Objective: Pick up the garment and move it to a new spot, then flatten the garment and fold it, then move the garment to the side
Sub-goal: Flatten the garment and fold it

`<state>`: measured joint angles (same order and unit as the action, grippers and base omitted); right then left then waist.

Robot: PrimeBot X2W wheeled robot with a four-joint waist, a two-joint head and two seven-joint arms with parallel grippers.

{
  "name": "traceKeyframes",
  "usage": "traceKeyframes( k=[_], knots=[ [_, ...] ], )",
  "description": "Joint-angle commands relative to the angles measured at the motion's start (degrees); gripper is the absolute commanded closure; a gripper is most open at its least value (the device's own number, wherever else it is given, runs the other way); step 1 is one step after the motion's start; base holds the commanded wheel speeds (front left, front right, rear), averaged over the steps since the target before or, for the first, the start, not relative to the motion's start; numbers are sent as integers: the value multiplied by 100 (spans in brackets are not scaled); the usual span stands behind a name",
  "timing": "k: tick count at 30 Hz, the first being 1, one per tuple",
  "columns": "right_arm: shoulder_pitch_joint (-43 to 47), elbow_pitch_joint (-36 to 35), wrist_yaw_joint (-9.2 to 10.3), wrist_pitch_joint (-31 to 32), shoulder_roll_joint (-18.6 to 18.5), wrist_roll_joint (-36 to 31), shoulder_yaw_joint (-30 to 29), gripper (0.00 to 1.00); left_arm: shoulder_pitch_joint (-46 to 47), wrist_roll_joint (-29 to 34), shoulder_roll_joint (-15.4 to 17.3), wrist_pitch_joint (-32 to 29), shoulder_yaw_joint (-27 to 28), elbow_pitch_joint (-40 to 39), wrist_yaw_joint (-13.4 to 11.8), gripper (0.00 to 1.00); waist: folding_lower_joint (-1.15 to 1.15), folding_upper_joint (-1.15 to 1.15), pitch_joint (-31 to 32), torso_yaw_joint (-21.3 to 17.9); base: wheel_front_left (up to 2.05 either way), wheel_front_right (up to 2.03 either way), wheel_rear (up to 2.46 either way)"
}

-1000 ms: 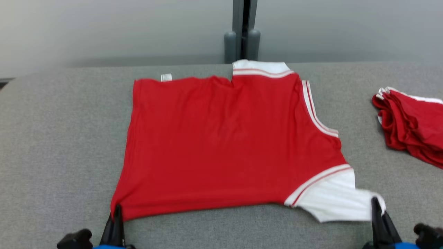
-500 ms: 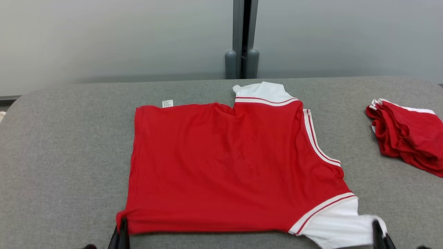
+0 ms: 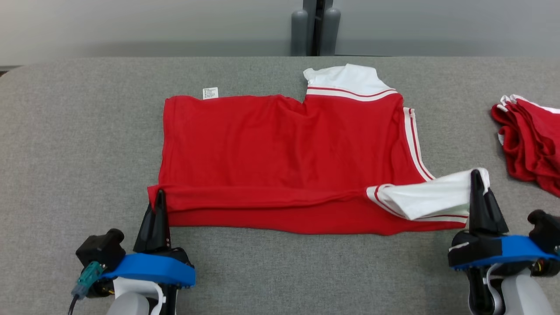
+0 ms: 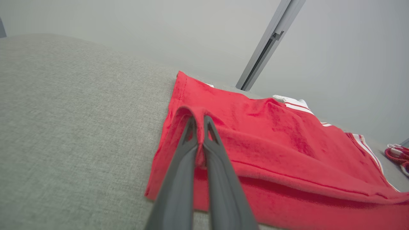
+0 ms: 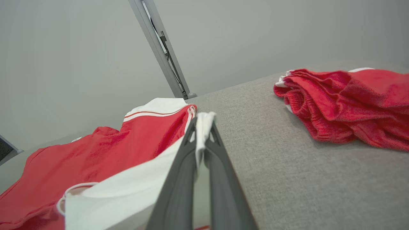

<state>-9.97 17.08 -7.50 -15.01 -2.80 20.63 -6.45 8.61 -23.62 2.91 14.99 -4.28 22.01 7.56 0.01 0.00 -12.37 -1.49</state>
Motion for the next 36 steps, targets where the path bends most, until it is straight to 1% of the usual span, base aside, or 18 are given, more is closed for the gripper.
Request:
traceKeyframes(
  k=[1,8,17,18,19,23,24,27,32,36],
  knots=[
    [-273,111,2,-21,-20,-57,-48,100,205,53,2,27,14,72,-13,100,-1,0,-156,75,0,0,0],
    [-1113,526,1,-20,-21,-330,-220,100,704,140,70,27,46,367,-13,100,-1,0,-481,139,0,0,0],
    [-1668,799,2,-20,-21,-792,-383,99,1141,207,140,27,64,680,-13,100,-1,0,-669,197,0,0,0],
    [-1659,873,2,-20,-21,-869,-411,40,1152,233,137,27,89,698,-13,76,-1,0,-653,202,0,0,0],
    [-1654,896,2,-20,-21,-919,-435,0,1146,266,132,27,123,717,-13,0,-1,0,-629,204,0,0,0],
    [-1426,749,1,-20,-19,-1377,-438,0,934,544,94,27,370,549,-13,0,-1,0,-477,212,0,0,0],
    [-1426,749,1,-20,-19,-1377,-438,0,934,544,94,27,370,549,-13,0,-1,0,-477,212,0,0,0],
    [-1123,576,1,-19,-16,-1719,-310,0,634,775,44,26,572,401,-11,0,-1,0,-301,204,0,0,0],
    [-471,513,1,-19,-17,-1782,-161,0,24,1161,12,26,539,355,-11,0,-1,0,64,190,0,0,0],
    [13,596,2,-19,-19,-1716,-29,0,-432,1210,1,26,433,382,-14,0,-1,0,358,166,0,0,0]
  ],
)
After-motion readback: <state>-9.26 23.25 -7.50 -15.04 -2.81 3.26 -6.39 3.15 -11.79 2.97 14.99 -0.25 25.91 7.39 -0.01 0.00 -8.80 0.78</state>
